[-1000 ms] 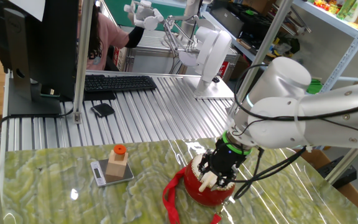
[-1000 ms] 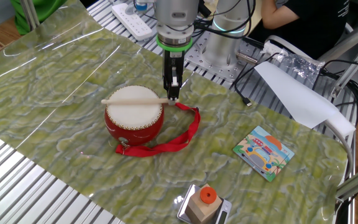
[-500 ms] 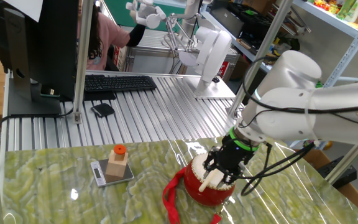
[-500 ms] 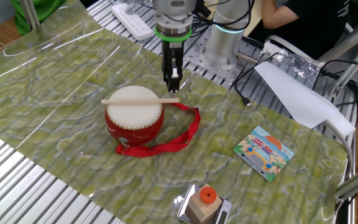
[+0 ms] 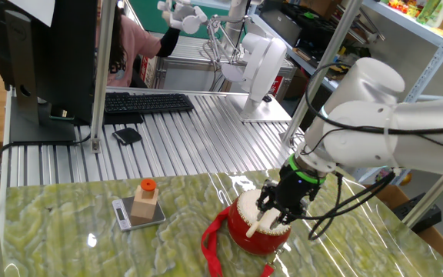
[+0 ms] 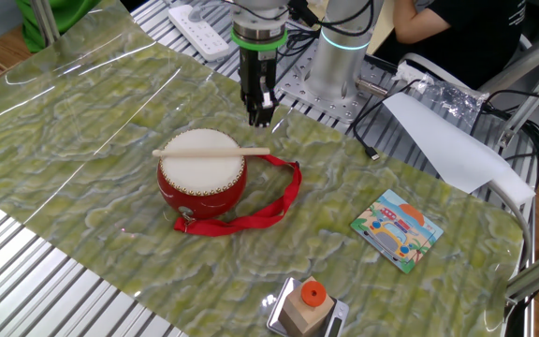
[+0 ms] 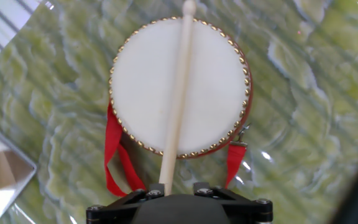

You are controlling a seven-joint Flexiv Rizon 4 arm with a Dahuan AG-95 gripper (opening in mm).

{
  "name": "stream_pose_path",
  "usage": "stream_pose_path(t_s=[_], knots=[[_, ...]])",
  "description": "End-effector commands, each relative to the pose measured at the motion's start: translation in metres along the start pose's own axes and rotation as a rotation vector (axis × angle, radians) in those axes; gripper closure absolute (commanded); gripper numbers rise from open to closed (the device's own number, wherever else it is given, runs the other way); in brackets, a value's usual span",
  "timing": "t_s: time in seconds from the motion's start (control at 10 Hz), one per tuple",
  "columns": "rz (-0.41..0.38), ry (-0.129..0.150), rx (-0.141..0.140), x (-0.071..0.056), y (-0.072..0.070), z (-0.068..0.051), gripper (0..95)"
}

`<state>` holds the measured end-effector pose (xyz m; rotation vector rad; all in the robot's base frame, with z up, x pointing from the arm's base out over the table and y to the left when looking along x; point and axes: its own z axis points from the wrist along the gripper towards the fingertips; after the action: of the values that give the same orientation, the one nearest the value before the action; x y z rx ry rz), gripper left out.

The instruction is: Play the drum

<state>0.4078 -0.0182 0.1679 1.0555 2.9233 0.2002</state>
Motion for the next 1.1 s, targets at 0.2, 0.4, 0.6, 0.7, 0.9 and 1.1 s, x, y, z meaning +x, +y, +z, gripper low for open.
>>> stream_pose_path(t_s=[0.2,0.4,0.6,0.7,0.9,1.1], knots=[[-0.146,0.006,0.005,0.011,-0.001,-0.018,95.0],[-0.267,0.001,0.019,0.02,-0.002,-0.029,95.0],[-0.37,0.011,0.045,0.029,-0.005,-0.04,95.0],[-0.403,0.015,0.053,0.032,-0.007,-0.045,95.0],[-0.56,0.011,0.108,0.042,-0.018,-0.057,95.0],[-0.605,0.017,0.123,0.05,-0.024,-0.062,95.0]])
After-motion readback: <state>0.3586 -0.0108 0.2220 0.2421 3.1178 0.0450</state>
